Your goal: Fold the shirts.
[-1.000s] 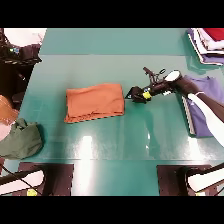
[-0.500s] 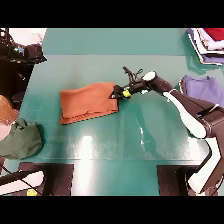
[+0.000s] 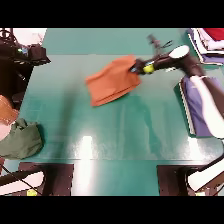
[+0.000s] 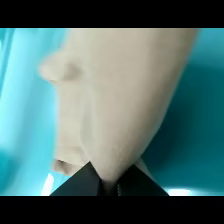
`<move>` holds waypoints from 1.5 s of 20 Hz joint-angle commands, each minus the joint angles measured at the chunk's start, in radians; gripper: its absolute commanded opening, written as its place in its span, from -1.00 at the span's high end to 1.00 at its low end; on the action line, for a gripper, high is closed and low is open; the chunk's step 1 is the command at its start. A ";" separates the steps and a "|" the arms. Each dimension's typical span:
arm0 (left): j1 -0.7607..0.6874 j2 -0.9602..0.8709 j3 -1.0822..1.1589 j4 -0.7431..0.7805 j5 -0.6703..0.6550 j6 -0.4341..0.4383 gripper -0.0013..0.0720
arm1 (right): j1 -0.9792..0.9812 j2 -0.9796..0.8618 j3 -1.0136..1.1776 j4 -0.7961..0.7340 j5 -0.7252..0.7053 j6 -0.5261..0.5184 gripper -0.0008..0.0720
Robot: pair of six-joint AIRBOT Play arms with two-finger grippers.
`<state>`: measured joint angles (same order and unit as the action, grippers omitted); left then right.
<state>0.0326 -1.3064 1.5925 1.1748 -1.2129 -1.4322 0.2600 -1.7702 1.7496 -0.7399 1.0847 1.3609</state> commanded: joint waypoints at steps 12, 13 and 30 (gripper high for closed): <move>-0.253 0.000 0.000 -0.008 0.082 -0.012 0.90 | -0.665 0.234 0.011 -0.182 0.046 0.148 0.93; -0.253 0.000 0.000 -0.006 0.082 -0.012 0.90 | -0.671 0.240 0.011 -0.152 0.034 0.140 0.94; -0.253 0.000 0.000 -0.004 0.006 0.000 0.90 | -0.700 0.612 -0.261 -0.542 0.339 0.183 0.93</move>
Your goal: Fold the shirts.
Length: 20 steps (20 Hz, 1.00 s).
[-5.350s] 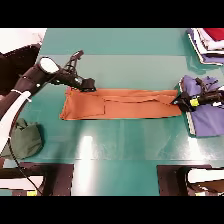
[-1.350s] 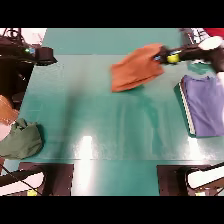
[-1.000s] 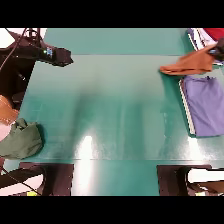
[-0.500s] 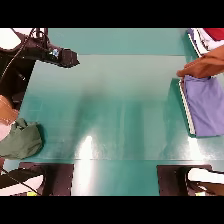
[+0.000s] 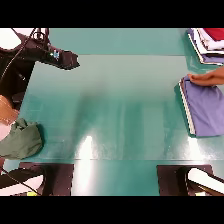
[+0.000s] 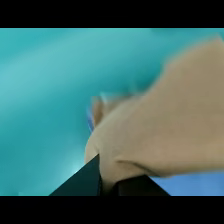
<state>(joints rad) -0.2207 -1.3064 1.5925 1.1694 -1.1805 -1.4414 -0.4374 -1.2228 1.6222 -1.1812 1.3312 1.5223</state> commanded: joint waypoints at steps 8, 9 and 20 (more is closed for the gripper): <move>0.000 0.000 0.000 0.001 -0.034 0.010 0.90 | -0.227 0.338 -0.583 -0.130 0.119 0.020 -0.26; 0.000 0.000 0.000 0.001 -0.034 0.010 0.90 | -0.252 0.352 -0.608 -0.129 0.113 0.020 -0.87; 0.000 0.000 0.000 -0.003 -0.005 0.001 0.90 | 0.209 0.348 -0.505 0.151 0.021 0.005 -0.60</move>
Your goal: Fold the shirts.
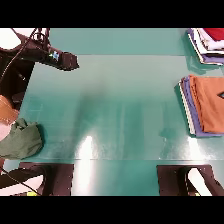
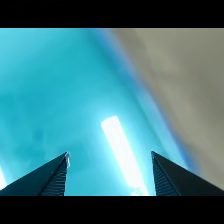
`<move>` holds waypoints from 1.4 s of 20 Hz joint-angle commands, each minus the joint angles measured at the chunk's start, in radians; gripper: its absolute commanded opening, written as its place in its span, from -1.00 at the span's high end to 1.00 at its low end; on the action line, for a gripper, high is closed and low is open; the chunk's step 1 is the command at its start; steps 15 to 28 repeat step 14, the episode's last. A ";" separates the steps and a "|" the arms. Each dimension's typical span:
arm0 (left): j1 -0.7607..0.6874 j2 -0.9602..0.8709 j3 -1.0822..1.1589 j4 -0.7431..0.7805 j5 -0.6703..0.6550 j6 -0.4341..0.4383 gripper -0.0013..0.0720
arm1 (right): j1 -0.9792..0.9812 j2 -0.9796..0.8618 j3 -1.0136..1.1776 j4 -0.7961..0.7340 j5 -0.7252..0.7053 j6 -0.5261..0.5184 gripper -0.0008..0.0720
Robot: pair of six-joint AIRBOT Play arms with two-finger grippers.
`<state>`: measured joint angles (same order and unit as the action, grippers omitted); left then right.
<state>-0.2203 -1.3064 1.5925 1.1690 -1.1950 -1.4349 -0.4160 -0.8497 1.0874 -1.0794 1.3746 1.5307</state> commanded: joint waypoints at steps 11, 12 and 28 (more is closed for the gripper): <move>0.000 0.001 0.000 -0.003 0.009 -0.005 0.90 | 0.668 -0.241 0.186 0.031 -0.053 -0.005 0.93; 0.000 0.001 0.000 -0.003 0.010 -0.005 0.90 | 0.670 -0.250 0.200 0.031 -0.055 -0.005 0.93; 0.000 0.000 0.000 -0.003 0.009 -0.005 0.90 | 0.670 -0.252 0.212 0.032 -0.068 -0.005 0.93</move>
